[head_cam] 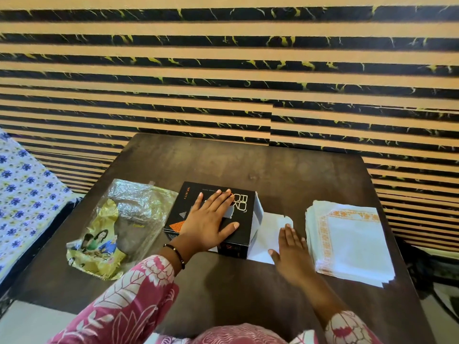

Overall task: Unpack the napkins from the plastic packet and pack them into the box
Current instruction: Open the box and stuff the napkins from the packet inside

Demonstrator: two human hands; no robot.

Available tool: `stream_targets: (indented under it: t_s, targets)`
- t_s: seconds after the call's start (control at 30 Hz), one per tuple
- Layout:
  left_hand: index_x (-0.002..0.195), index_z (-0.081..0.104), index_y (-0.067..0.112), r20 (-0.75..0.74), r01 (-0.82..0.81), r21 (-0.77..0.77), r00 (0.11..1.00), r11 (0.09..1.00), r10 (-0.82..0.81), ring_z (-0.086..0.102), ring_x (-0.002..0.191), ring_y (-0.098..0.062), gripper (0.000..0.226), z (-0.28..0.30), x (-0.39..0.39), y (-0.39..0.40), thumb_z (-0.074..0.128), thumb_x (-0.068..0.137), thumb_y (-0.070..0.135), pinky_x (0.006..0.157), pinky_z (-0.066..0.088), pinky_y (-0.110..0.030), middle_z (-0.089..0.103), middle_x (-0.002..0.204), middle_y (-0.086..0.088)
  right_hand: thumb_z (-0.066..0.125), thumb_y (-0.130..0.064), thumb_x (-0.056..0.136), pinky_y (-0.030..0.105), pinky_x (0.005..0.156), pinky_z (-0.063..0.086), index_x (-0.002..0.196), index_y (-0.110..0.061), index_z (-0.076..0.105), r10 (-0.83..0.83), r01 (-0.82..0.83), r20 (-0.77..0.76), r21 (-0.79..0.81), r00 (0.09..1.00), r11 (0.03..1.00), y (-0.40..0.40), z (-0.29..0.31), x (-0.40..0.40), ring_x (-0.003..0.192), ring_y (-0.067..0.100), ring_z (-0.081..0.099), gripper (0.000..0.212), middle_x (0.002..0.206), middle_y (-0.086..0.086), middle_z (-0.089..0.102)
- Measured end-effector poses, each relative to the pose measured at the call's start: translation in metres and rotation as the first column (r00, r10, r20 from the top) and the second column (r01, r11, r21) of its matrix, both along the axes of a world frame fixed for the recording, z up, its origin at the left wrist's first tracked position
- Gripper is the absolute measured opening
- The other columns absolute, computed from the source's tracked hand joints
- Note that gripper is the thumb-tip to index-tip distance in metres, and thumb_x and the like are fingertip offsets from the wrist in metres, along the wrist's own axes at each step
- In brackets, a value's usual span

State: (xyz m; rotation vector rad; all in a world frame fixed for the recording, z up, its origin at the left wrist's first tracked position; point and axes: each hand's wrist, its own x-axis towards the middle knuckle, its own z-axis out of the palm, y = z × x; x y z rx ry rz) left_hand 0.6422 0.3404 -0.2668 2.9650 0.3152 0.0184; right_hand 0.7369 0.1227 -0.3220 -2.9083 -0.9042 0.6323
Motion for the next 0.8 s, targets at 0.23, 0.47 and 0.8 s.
stream_targets:
  t_s: [0.23,0.47,0.8]
  targets:
    - [0.148,0.007,0.026,0.004,-0.021,-0.013,1.0,1.0,0.021,-0.002,0.145,-0.01,0.078,0.003,0.001,-0.002,0.008,0.081,0.067,0.115,-0.011,-0.041,0.004,0.158,0.009,0.036,-0.035,0.098,0.035,0.116,0.017,0.145,-0.016,0.025,-0.015,0.013,0.041,0.063,0.999,0.998,0.008,0.019,0.021,0.141,0.025,0.026,0.052,0.155,0.004,0.025]
    - [0.148,0.009,0.025,0.015,-0.017,-0.003,1.0,1.0,0.017,0.0,0.145,-0.01,0.078,0.003,0.0,-0.003,0.008,0.082,0.066,0.117,-0.008,-0.044,0.006,0.158,0.008,0.04,-0.01,0.097,0.016,0.092,0.04,0.135,-0.027,0.043,0.084,0.037,-0.221,0.496,0.972,0.868,0.013,0.042,-0.006,0.122,0.019,0.053,0.042,0.136,-0.003,0.054]
    - [0.148,0.002,0.026,-0.041,-0.039,0.0,0.998,0.999,0.039,-0.006,0.145,-0.012,0.084,0.002,0.002,-0.004,0.001,0.077,0.071,0.115,-0.012,-0.044,0.0,0.158,0.007,0.046,0.008,0.087,0.016,0.081,0.051,0.12,-0.026,0.058,0.219,0.021,-0.47,0.453,0.855,0.891,-0.023,0.048,-0.028,0.093,0.004,0.059,0.049,0.118,-0.01,0.061]
